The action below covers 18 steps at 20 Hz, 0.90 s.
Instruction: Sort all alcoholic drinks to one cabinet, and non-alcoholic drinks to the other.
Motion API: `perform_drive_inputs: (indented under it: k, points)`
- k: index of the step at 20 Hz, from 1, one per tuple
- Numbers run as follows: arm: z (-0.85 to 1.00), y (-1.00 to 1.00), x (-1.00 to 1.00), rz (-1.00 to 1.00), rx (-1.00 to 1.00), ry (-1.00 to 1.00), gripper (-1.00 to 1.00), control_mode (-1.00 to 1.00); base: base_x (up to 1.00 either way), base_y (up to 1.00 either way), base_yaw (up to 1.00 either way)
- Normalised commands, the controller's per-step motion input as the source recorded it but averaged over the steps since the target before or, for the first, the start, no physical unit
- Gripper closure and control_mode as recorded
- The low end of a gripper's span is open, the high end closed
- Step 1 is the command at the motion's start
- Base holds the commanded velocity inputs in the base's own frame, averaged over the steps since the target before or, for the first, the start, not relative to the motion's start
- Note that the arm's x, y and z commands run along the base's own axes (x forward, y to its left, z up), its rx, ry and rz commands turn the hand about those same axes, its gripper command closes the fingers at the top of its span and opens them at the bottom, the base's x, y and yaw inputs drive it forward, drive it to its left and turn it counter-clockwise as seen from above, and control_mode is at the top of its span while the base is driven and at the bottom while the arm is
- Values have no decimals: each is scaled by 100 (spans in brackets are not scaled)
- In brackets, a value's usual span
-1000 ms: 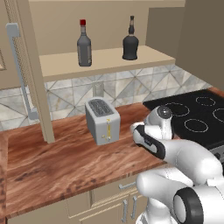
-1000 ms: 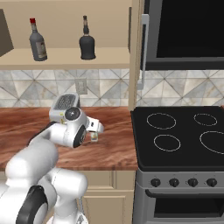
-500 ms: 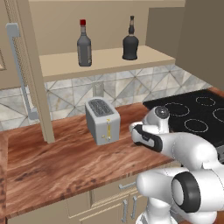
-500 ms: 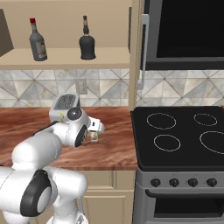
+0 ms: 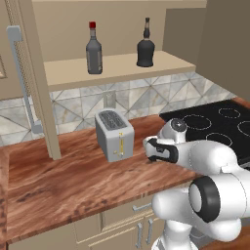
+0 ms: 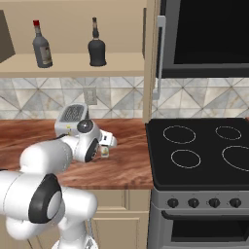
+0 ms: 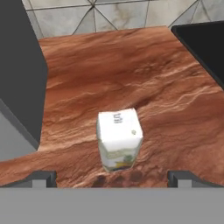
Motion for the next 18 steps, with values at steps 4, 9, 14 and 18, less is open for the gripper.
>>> perform_drive_inputs:
  k: [4,9,14,18]
  points:
    - [-9,0,11,0,1,0,-100,-100,0,0,0]
    - [-7,0,12,0,0,0,-100,-100,0,0,0]
    - [-9,0,12,0,0,0,-100,-100,0,0,0]
    - [-10,0,14,0,0,0,-100,-100,0,0,0]
